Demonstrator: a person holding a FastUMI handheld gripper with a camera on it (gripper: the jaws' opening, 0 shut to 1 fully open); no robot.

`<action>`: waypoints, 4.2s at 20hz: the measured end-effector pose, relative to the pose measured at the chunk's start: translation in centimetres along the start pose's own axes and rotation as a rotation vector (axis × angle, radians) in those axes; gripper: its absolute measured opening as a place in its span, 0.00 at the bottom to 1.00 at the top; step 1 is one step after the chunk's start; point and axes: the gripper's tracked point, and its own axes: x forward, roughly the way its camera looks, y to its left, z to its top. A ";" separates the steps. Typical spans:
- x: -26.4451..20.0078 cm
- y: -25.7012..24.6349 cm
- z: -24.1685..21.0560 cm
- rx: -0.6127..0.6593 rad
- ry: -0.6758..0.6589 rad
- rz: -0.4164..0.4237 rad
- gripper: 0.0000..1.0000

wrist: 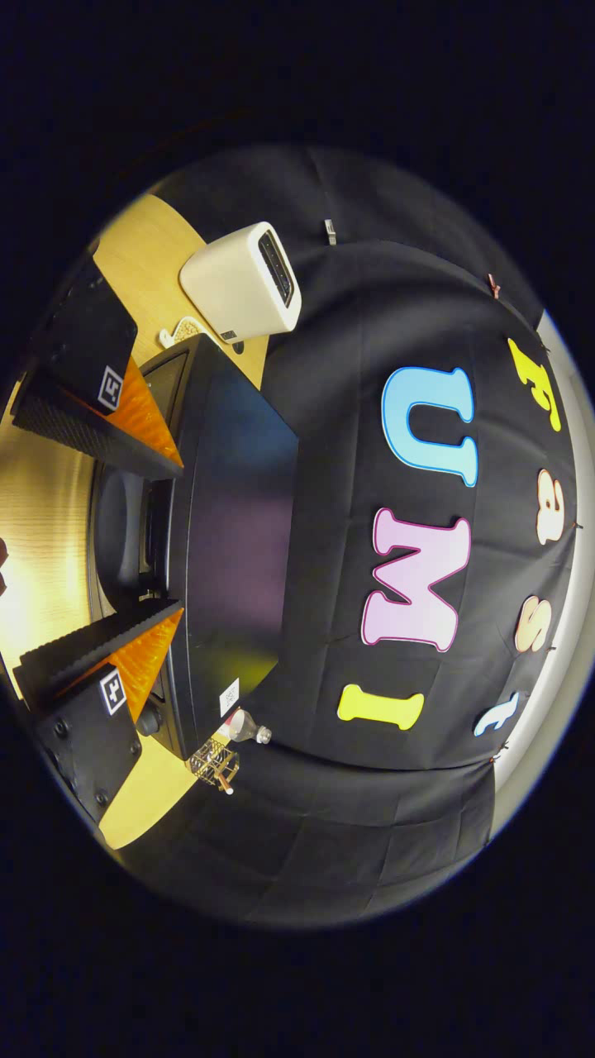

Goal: Open the toaster oven, put the food inside, and close the toaster oven door.

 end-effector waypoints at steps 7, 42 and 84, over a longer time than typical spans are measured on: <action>-1.5 -0.4 -1.4 0.074 0.077 0.034 0.97; -11.0 -19.6 -9.4 -0.094 0.316 0.122 0.98; -4.5 -31.6 -24.1 0.204 0.842 0.257 0.06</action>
